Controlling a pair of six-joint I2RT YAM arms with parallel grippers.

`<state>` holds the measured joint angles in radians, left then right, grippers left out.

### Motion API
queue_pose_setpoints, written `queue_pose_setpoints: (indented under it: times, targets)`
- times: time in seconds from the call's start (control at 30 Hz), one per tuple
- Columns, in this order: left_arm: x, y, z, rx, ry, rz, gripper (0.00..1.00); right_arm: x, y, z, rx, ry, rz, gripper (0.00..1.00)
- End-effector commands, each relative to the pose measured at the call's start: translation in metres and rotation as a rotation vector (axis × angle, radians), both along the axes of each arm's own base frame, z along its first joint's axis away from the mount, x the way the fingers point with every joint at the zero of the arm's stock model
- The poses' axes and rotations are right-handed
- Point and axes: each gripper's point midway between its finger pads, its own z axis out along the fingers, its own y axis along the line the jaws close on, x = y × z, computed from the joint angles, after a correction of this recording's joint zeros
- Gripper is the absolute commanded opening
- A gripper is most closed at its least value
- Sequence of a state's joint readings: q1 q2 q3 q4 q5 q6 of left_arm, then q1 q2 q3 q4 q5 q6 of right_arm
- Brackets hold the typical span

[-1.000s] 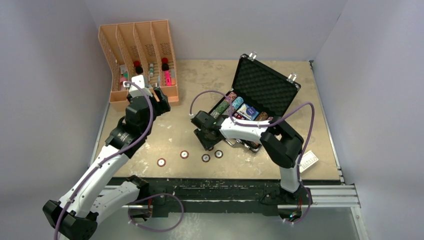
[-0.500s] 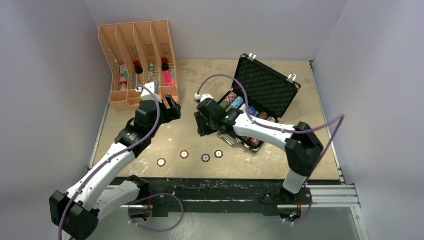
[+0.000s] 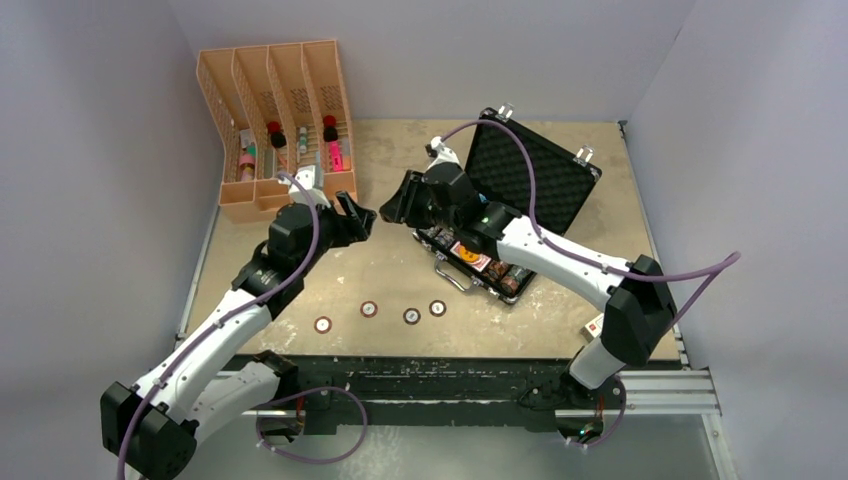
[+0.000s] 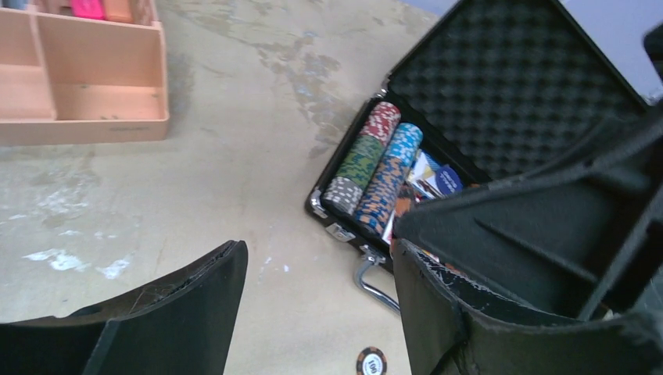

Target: Pack up texas hold em set

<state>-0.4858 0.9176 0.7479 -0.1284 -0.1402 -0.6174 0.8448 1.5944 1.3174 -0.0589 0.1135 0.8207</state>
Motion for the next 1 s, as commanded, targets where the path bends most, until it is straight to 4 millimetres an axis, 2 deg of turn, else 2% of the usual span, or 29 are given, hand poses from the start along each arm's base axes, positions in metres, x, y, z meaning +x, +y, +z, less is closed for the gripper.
queue_pose_setpoints:
  times: [0.0,0.17,0.33,0.57,0.77,0.97]
  targets:
    - [-0.002,-0.021,0.025,-0.084,-0.086,-0.105,0.66,0.006,0.003,0.048,0.201,0.001,-0.012,0.36]
    - [-0.004,-0.034,0.025,-0.119,-0.088,-0.166,0.60,0.006,-0.001,0.059,0.240,0.003,-0.003,0.36]
    - [-0.008,-0.048,0.037,-0.191,-0.130,-0.234,0.62,0.004,0.000,0.063,0.269,0.010,0.018,0.36]
    - [0.005,-0.048,0.053,-0.248,-0.173,-0.187,0.60,-0.001,0.004,0.071,0.299,0.007,0.052,0.36]
    - [0.015,-0.050,0.064,-0.302,-0.210,-0.165,0.40,-0.004,0.008,0.071,0.311,0.018,0.081,0.36]
    - [0.016,-0.052,0.064,-0.291,-0.213,-0.178,0.11,-0.003,0.006,0.070,0.305,0.011,0.096,0.36]
